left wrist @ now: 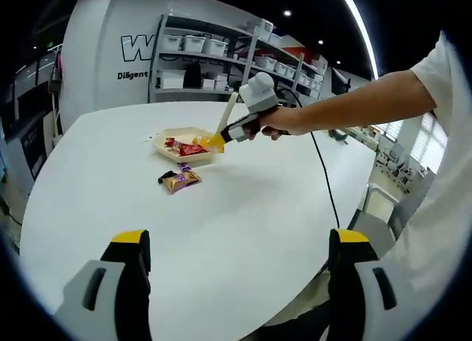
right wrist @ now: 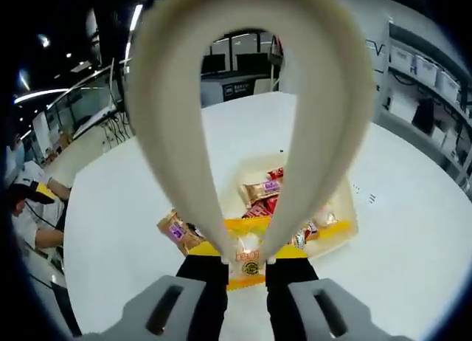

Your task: Place the target food into the container with the food tongs after gripping and lifting it, then release it inside without dropping or visibly crushing the food.

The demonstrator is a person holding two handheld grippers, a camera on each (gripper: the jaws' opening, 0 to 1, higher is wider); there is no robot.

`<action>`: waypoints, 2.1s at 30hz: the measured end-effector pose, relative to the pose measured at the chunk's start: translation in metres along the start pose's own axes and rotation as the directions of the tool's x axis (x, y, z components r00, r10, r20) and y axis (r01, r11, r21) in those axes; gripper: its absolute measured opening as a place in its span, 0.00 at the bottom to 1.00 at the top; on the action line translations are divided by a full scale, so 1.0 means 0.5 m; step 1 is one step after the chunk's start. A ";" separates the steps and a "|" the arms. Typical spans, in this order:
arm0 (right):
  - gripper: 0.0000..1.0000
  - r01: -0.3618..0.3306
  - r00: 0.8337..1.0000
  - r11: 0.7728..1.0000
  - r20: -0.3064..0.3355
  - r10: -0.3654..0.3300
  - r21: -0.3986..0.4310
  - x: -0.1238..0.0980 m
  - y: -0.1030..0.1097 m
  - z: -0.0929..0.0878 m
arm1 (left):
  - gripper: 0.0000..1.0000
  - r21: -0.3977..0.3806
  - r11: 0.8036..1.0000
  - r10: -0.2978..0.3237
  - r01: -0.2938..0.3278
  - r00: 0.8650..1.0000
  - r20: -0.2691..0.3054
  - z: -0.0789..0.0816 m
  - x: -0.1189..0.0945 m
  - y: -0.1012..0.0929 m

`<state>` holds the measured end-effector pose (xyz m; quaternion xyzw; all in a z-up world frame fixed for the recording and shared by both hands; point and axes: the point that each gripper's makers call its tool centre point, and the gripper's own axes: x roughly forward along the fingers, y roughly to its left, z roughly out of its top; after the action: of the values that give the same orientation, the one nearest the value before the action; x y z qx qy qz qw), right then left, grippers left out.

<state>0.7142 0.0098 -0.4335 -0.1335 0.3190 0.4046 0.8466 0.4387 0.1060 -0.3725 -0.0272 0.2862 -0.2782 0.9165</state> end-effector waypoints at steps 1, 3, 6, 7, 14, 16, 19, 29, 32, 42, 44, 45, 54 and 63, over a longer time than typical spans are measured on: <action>0.12 0.005 1.000 1.000 -0.002 -0.005 -0.002 0.001 -0.004 -0.001 | 0.99 -0.005 1.000 0.002 -0.002 1.000 0.001 0.000 0.000 0.003; 0.12 0.015 1.000 1.000 -0.018 -0.016 -0.010 0.010 -0.016 -0.007 | 0.99 -0.009 1.000 0.008 -0.008 1.000 -0.002 0.000 0.001 0.008; 0.12 0.040 0.998 0.999 -0.044 -0.040 -0.014 0.027 -0.038 -0.012 | 0.99 -0.014 1.000 0.011 -0.011 1.000 -0.004 -0.001 0.004 0.011; 0.13 0.036 0.998 0.999 -0.046 -0.036 -0.015 0.035 -0.044 -0.012 | 0.99 -0.017 1.000 0.011 -0.011 1.000 -0.005 -0.002 0.006 0.011; 0.13 0.057 0.997 0.998 -0.047 -0.058 -0.025 0.054 -0.070 -0.001 | 0.99 -0.020 1.000 0.015 -0.015 1.000 -0.019 -0.005 0.015 0.014; 0.14 0.060 0.997 0.998 -0.048 -0.061 -0.029 0.061 -0.077 0.005 | 0.99 -0.021 1.000 0.016 -0.017 1.000 -0.020 -0.003 0.018 0.016; 0.14 0.066 0.996 0.995 -0.062 -0.071 -0.080 0.064 -0.074 -0.005 | 0.99 -0.020 1.000 0.018 -0.019 1.000 -0.021 -0.001 0.021 0.018; 0.15 0.077 0.995 0.994 -0.052 -0.081 -0.081 0.079 -0.090 0.002 | 0.99 -0.025 0.999 0.026 -0.027 0.999 -0.031 -0.003 0.023 0.025; 0.15 0.081 0.995 0.994 -0.050 -0.085 -0.072 0.085 -0.097 0.003 | 0.99 -0.025 0.999 0.032 -0.033 0.999 -0.036 -0.006 0.021 0.028; 0.18 0.087 0.996 0.996 -0.006 -0.087 -0.028 0.070 -0.100 0.020 | 0.99 -0.026 0.999 0.037 -0.038 0.999 -0.031 -0.004 0.019 0.028; 0.17 0.084 0.996 0.996 0.010 -0.084 -0.014 0.062 -0.100 0.029 | 0.99 -0.024 0.999 0.033 -0.034 0.999 -0.030 -0.004 0.020 0.024; 0.16 0.088 0.996 0.996 0.009 -0.088 -0.020 0.058 -0.101 0.029 | 0.99 -0.020 0.999 0.030 -0.031 0.999 -0.031 -0.004 0.020 0.020; 0.17 0.102 0.994 0.994 0.051 -0.101 -0.024 0.025 -0.102 0.039 | 0.99 -0.011 1.000 0.019 -0.019 1.000 -0.021 -0.004 0.011 0.004; 0.16 0.077 0.994 0.997 0.075 -0.077 -0.006 -0.003 -0.081 0.039 | 0.99 -0.002 1.000 0.009 -0.009 1.000 -0.011 0.000 0.005 -0.010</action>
<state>0.7531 -0.0073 -0.4189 -0.1343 0.2797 0.3778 0.8724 0.4378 0.1005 -0.3727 -0.0254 0.2915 -0.2741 0.9161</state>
